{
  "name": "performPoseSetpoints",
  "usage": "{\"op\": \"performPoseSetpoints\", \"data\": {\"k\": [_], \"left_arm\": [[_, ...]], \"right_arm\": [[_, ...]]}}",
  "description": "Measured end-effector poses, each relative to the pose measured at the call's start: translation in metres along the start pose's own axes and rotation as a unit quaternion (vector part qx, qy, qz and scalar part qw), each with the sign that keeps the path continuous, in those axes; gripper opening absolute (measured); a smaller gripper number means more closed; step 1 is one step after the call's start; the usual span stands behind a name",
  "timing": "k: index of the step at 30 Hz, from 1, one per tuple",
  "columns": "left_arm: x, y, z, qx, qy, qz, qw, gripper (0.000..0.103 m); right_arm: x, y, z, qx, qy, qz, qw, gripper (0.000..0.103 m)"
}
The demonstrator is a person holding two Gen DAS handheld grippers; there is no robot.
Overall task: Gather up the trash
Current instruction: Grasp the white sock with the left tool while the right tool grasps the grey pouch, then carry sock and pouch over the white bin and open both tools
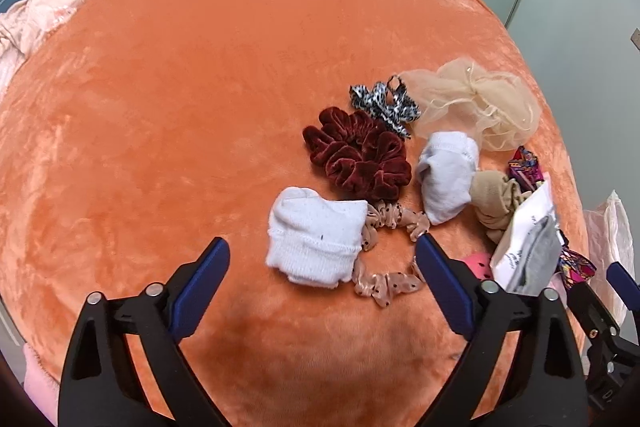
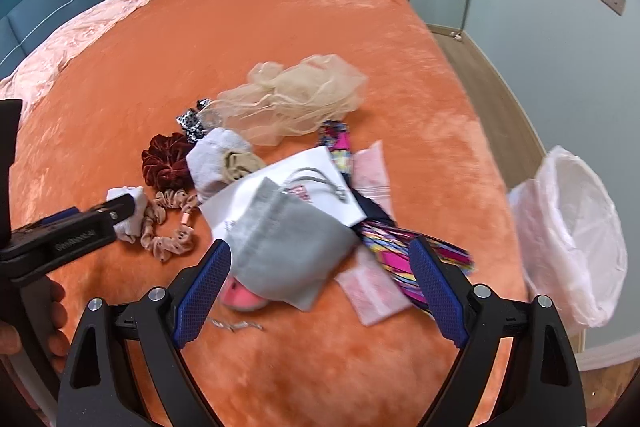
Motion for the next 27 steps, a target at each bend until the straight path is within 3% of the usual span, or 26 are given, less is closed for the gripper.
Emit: {"op": "performPoseSetpoints", "data": {"k": [4,8,10,13,15,17,18,27], "left_arm": [[-0.002,-0.001,-0.016,-0.016,0.017,0.001,0.9997,0.069],[-0.002,0.003,-0.022,-0.018,0.018,0.002,0.9997,0.058],[-0.001,0.007,-0.022,-0.011,0.015,0.000,0.9998,0.045],[-0.001,0.011,-0.021,-0.018,0.014,0.005,0.9997,0.038],[-0.001,0.012,-0.019,-0.018,0.012,0.004,0.9998,0.036],[-0.002,0.012,-0.015,-0.019,0.011,0.004,0.9997,0.035],[-0.002,0.010,-0.011,-0.024,0.009,0.004,0.9997,0.034],[-0.002,-0.017,0.039,-0.045,-0.026,-0.014,0.9986,0.033]], "right_arm": [[0.003,0.015,-0.016,0.004,0.007,0.009,1.000,0.083],[-0.001,0.024,-0.033,0.015,0.025,0.011,1.000,0.069],[-0.006,0.026,-0.041,0.022,0.036,0.008,0.999,0.061],[-0.009,0.029,-0.044,0.039,0.034,0.003,0.999,0.049],[-0.008,0.032,-0.042,0.043,0.030,0.011,0.999,0.038],[-0.007,0.033,-0.038,0.043,0.026,0.018,0.999,0.017],[-0.007,0.033,-0.036,0.047,0.028,0.018,0.998,0.014],[0.005,0.005,0.012,0.075,-0.010,-0.029,0.997,0.010]]}}
Point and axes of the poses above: each gripper's, at about its wrist camera, not at the fingertips, and z roughly against the way its jaws point, y to its left, x to its top, the point moved 7 cm from there along -z, roughly the way its jaws point, and after that the axes turned 4 degrees about -x, right-handed, at the moved point
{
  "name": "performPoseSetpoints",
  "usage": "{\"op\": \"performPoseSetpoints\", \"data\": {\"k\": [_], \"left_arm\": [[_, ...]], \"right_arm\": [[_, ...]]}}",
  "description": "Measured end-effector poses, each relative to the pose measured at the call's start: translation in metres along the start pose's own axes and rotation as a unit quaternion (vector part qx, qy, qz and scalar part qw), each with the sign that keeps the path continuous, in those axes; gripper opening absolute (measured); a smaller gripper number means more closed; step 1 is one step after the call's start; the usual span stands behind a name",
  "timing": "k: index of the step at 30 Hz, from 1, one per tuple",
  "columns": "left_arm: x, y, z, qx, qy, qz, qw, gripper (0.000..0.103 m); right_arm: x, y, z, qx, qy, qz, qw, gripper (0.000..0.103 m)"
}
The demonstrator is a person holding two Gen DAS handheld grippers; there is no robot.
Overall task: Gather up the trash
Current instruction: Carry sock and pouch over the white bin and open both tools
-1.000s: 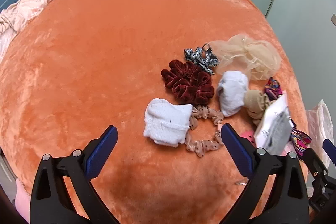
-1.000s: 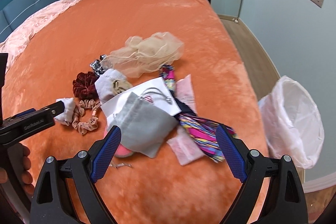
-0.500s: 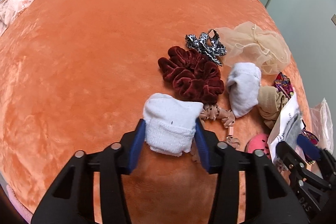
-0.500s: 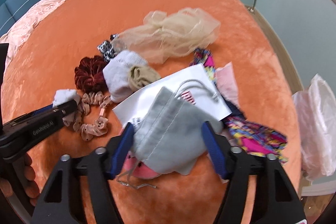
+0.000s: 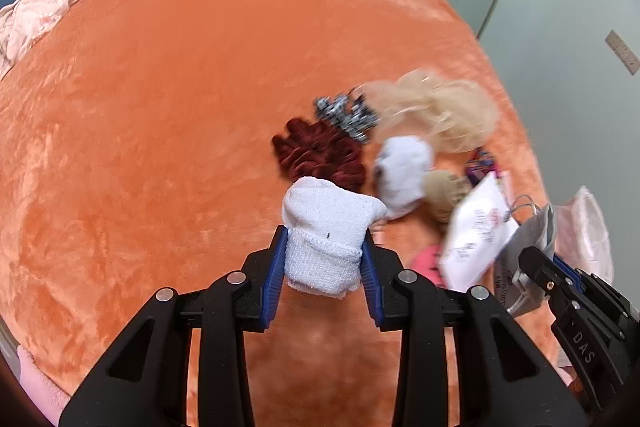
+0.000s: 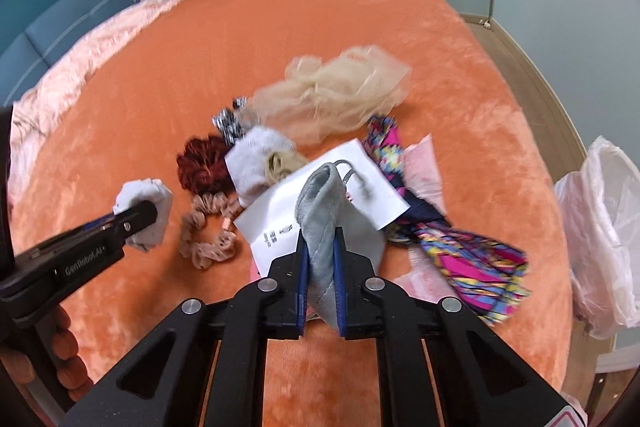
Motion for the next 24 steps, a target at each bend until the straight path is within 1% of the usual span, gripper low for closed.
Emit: {"op": "performPoseSetpoints", "data": {"k": [6,9,10,15,16,17,19,20,21,23,24], "left_arm": [[0.010,-0.044,0.044,-0.024,-0.031,-0.030,0.9988,0.033],[0.016,-0.080,0.063,-0.042,-0.048,-0.056,0.9964,0.033],[0.018,-0.098,0.070,-0.051,-0.054,-0.070,0.9948,0.033],[0.018,-0.166,0.089,-0.092,-0.060,-0.117,0.9871,0.033],[0.016,-0.189,0.092,-0.103,-0.060,-0.134,0.9837,0.033],[0.014,-0.201,0.094,-0.109,-0.060,-0.144,0.9817,0.033],[0.009,-0.240,0.095,-0.129,-0.057,-0.173,0.9748,0.033],[0.006,-0.253,0.096,-0.138,-0.056,-0.181,0.9722,0.033],[0.002,-0.275,0.095,-0.154,-0.053,-0.195,0.9673,0.033],[-0.008,-0.304,0.094,-0.174,-0.047,-0.212,0.9605,0.033],[-0.013,-0.325,0.090,-0.187,-0.040,-0.224,0.9555,0.033]], "right_arm": [[0.025,-0.024,0.055,0.009,-0.060,-0.018,0.998,0.010],[0.036,-0.044,0.084,0.008,-0.090,-0.031,0.995,0.010],[0.038,-0.051,0.093,0.005,-0.099,-0.034,0.995,0.010],[0.047,-0.105,0.134,-0.015,-0.141,-0.070,0.987,0.010],[0.046,-0.116,0.140,-0.022,-0.147,-0.077,0.986,0.010],[0.046,-0.132,0.147,-0.029,-0.153,-0.086,0.984,0.010],[0.043,-0.161,0.157,-0.044,-0.160,-0.106,0.980,0.010],[0.041,-0.183,0.162,-0.053,-0.163,-0.121,0.978,0.010],[0.039,-0.196,0.164,-0.058,-0.164,-0.129,0.976,0.010],[0.033,-0.231,0.167,-0.072,-0.163,-0.149,0.973,0.010],[0.031,-0.244,0.169,-0.077,-0.162,-0.157,0.971,0.010]]}}
Point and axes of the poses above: each gripper's, at about its wrist camera, not at the fingertips, and z roughly against the way its jaws point, y to its left, x to its top, the point moved 7 cm from there along -z, roughly the way its jaws point, and after that the axes turned 4 degrees about -x, right-handed, at the moved point
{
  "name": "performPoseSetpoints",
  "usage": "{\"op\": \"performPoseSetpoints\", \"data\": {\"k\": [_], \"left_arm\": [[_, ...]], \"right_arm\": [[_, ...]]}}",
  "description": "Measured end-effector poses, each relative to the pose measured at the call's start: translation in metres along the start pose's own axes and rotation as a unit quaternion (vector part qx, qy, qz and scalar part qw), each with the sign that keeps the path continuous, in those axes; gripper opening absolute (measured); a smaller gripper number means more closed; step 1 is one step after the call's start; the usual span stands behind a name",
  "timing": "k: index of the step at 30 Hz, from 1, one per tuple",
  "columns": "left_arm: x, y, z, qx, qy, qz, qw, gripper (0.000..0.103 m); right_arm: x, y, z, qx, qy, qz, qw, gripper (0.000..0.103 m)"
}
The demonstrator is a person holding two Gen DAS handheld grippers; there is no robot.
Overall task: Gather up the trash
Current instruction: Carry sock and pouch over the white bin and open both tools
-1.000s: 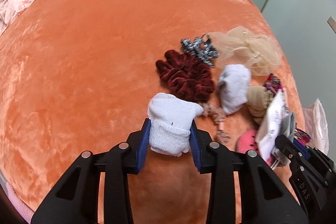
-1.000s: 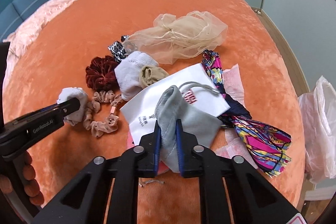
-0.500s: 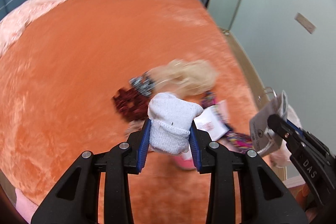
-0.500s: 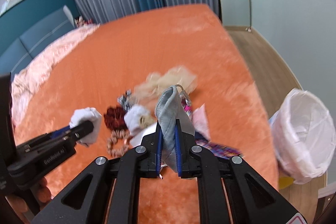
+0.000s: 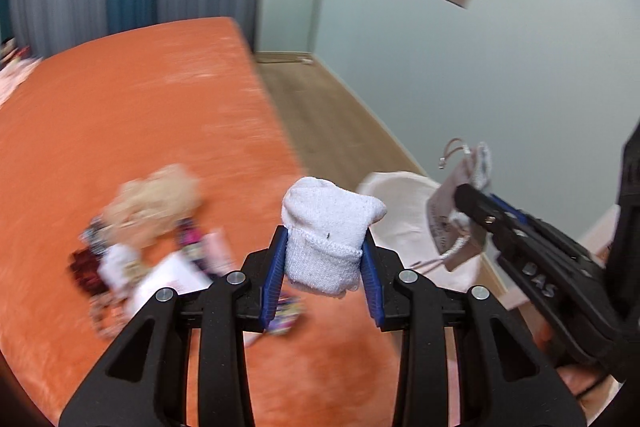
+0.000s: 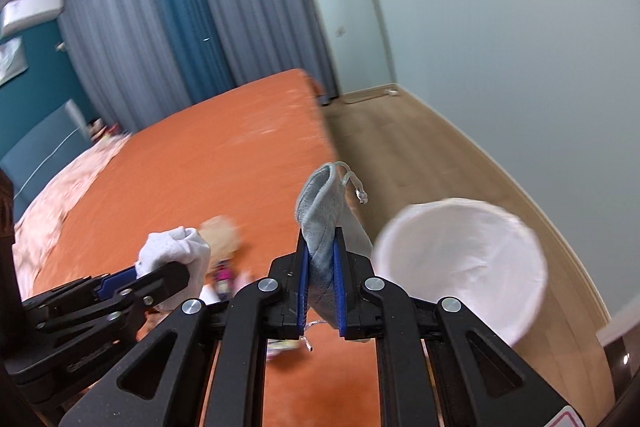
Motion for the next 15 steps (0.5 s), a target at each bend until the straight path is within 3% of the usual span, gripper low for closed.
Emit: {"op": "performPoseSetpoints", "data": {"k": [6,11,15], "left_arm": [[0.009,-0.068,-0.051,-0.051,0.027,-0.039,0.9976,0.033],[0.015,-0.100,-0.100,-0.077,0.049,-0.047,0.9947,0.034],[0.018,-0.107,-0.130,-0.082,0.068,-0.038,0.9936,0.041]], "right_arm": [[0.004,-0.080,-0.017,-0.026,0.017,-0.052,0.998,0.010],[-0.006,-0.108,-0.035,-0.033,0.031,-0.073,0.996,0.012],[-0.014,-0.119,-0.049,-0.041,0.038,-0.096,0.994,0.019]]}}
Point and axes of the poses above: each gripper's, at about its wrist camera, not at the fingertips, and z roughly against the way its jaws point, y to its left, x to its top, the point moved 7 cm from there along -z, roughly the way its jaws point, and after that the axes turned 4 degrees about -x, right-handed, at the moved point
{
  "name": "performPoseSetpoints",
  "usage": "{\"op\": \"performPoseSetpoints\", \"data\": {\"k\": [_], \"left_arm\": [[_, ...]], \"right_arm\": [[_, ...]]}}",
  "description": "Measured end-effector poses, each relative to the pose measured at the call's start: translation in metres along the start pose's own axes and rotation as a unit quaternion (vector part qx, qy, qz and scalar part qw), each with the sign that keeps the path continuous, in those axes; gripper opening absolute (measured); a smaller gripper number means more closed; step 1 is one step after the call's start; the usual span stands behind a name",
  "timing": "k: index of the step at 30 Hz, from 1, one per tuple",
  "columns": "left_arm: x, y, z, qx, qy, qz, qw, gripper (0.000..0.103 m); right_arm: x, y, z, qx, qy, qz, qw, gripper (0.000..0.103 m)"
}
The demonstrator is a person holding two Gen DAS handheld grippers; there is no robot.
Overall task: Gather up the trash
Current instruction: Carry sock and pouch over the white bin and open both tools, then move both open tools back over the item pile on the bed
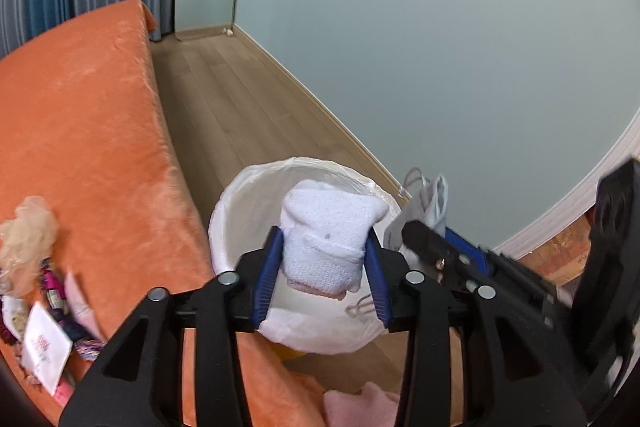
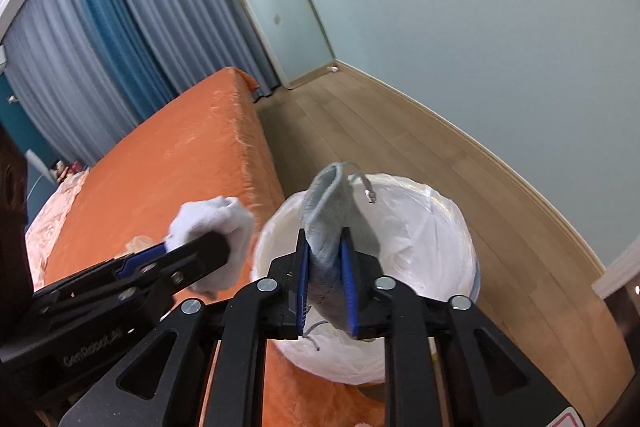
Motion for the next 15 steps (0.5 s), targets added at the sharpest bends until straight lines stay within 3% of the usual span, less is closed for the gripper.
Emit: {"op": "performPoseSetpoints", "data": {"k": [4,15], "left_arm": [[0.006,0.013,-0.009,0.018,-0.002,0.018,0.9997,0.059],[0.004,0.024,0.010,0.039,-0.022,0.007,0.9990,0.060]], "right_arm": [[-0.005,-0.008,-0.013,0.005,0.012,-0.025,1.000,0.034],[-0.006,-0.004,-0.010,-0.009,0.011,-0.020,1.000,0.043]]}}
Point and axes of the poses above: each gripper's, at about its wrist camera, not at the fingertips, and z roughly against the way its jaws point, y to its left, x to its top, the point moved 7 cm from there along -z, roughly the way its jaws point, and after that the axes turned 4 degrees about -x, right-handed, at the moved point
